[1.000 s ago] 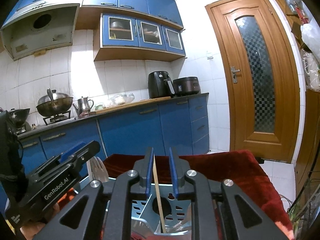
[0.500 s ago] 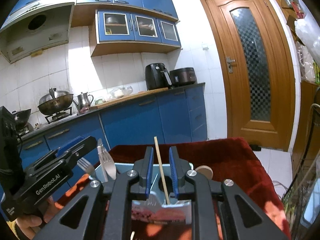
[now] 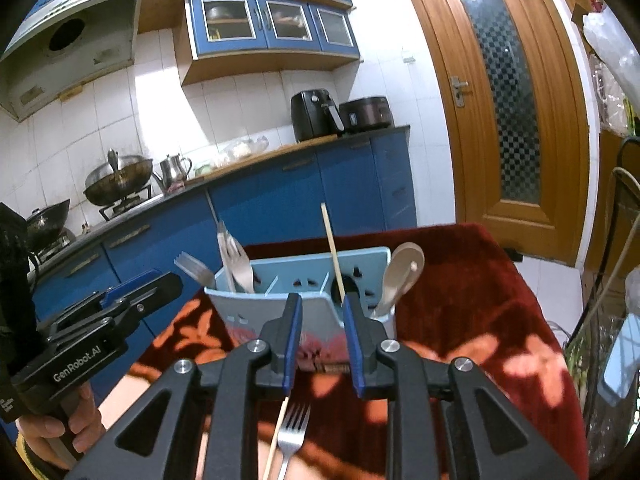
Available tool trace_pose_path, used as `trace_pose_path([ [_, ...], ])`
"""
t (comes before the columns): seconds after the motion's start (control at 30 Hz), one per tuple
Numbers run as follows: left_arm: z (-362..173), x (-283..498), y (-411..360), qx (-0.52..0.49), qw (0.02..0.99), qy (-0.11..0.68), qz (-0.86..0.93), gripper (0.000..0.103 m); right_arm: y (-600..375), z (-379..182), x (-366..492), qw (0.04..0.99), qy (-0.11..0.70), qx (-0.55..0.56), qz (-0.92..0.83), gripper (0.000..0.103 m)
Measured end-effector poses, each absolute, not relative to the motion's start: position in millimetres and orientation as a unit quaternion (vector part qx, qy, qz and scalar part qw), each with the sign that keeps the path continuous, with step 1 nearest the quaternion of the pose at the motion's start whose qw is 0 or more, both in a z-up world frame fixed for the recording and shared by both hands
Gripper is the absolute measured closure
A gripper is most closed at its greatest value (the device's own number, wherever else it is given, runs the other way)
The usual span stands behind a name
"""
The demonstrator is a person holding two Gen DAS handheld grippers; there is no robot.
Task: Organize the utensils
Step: 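Move both tools back down to the last utensils, then close the right tool on the last silver fork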
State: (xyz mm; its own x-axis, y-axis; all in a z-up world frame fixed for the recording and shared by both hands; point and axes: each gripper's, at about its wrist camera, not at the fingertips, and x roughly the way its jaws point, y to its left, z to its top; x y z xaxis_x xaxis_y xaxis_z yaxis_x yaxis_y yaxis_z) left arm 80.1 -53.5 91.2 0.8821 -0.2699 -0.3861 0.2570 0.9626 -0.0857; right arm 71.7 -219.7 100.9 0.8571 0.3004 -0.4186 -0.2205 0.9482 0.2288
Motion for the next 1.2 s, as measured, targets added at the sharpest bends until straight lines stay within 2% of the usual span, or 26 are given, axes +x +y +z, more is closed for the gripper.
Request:
trace_pose_path([
  [0.67, 35, 69, -11, -0.039, 0.944, 0.318, -0.083, 0.067, -202, 46, 56, 0.923, 0.349, 0.079, 0.139, 0.078],
  [1.2, 14, 67, 8, -0.061, 0.935, 0.341, -0.078, 0.067, -189, 3, 80, 0.873, 0.445, 0.117, 0.161, 0.078],
])
